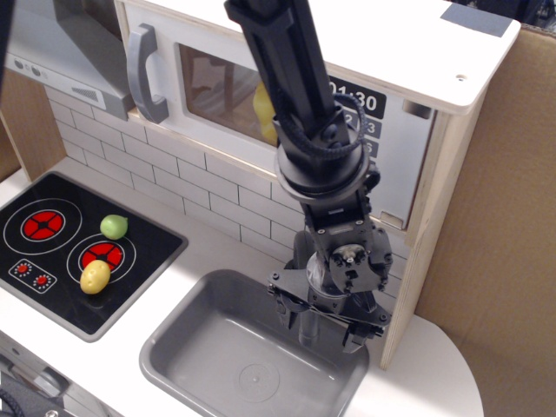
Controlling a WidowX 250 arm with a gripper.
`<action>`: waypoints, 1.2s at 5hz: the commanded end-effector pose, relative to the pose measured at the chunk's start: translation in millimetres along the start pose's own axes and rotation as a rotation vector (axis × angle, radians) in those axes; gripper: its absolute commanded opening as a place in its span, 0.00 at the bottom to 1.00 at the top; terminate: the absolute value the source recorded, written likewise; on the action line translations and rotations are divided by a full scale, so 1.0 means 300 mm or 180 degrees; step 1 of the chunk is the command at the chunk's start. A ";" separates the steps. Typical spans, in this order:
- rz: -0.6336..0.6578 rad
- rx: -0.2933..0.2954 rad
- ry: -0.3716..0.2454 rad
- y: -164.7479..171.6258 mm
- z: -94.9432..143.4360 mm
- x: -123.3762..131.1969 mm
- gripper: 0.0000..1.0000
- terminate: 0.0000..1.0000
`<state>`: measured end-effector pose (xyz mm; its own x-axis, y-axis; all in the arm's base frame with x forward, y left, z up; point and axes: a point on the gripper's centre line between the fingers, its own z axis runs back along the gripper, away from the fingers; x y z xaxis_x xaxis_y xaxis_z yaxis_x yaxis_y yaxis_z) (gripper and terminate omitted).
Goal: Open microwave
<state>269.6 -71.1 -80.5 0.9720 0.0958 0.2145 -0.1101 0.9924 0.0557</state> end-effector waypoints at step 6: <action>0.0244 -0.0580 -0.0430 0.389 0.491 0.158 1.00 0.00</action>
<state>267.7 37.6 68.5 0.9377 0.1815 0.2962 -0.1438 0.9790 -0.1446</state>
